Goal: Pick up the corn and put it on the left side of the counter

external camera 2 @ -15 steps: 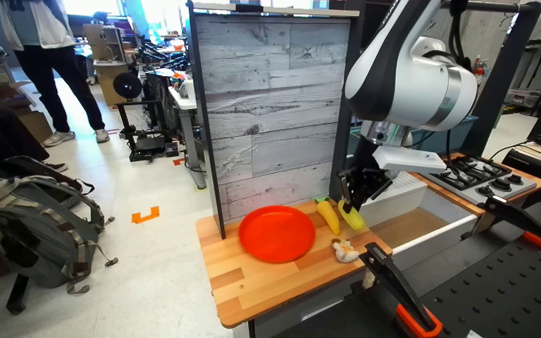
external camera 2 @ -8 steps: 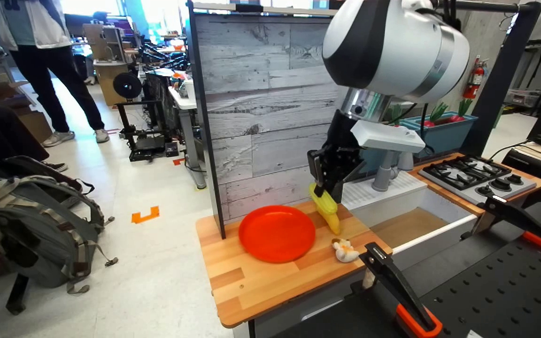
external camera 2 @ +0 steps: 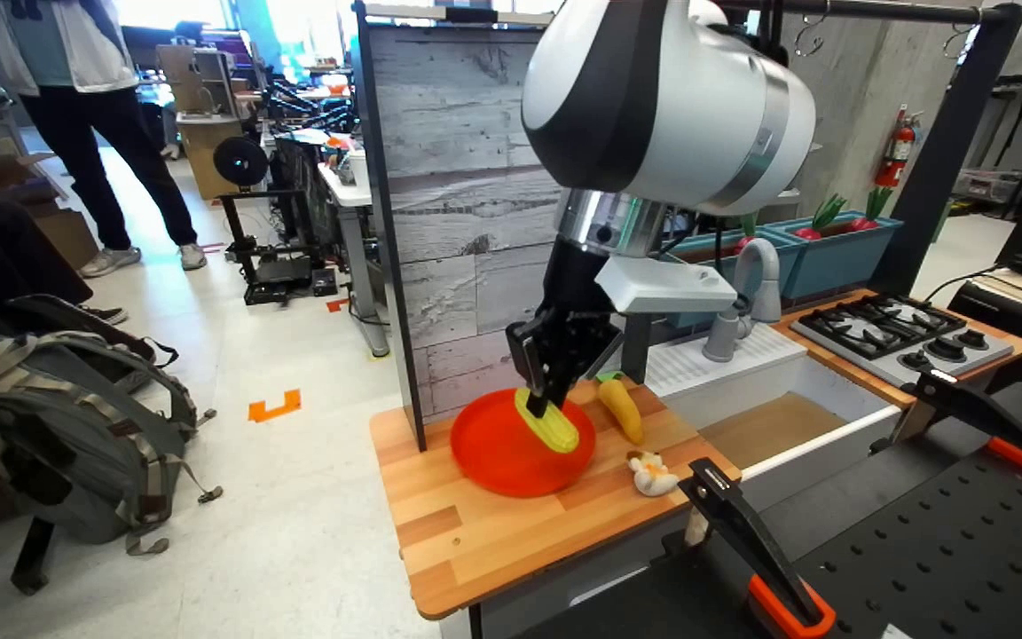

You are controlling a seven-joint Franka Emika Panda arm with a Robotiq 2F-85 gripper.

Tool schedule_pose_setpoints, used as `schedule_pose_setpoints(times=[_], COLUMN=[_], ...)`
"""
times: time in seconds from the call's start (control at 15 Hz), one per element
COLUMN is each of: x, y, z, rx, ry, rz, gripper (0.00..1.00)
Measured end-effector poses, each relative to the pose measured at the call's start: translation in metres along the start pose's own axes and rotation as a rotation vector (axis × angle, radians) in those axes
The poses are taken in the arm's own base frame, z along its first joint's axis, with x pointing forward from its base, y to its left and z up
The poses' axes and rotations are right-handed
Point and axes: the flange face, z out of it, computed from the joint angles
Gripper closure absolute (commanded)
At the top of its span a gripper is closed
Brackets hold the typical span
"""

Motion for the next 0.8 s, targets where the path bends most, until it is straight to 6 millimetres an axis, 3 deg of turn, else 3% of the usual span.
schedule_pose_setpoints(times=[0.4, 0.8], x=[0.001, 0.013], y=[-0.039, -0.046], z=[0.044, 0.080], rx=[0.007, 0.026], ry=[-0.098, -0.161], rz=[-0.107, -0.126], gripper=[0.95, 0.95])
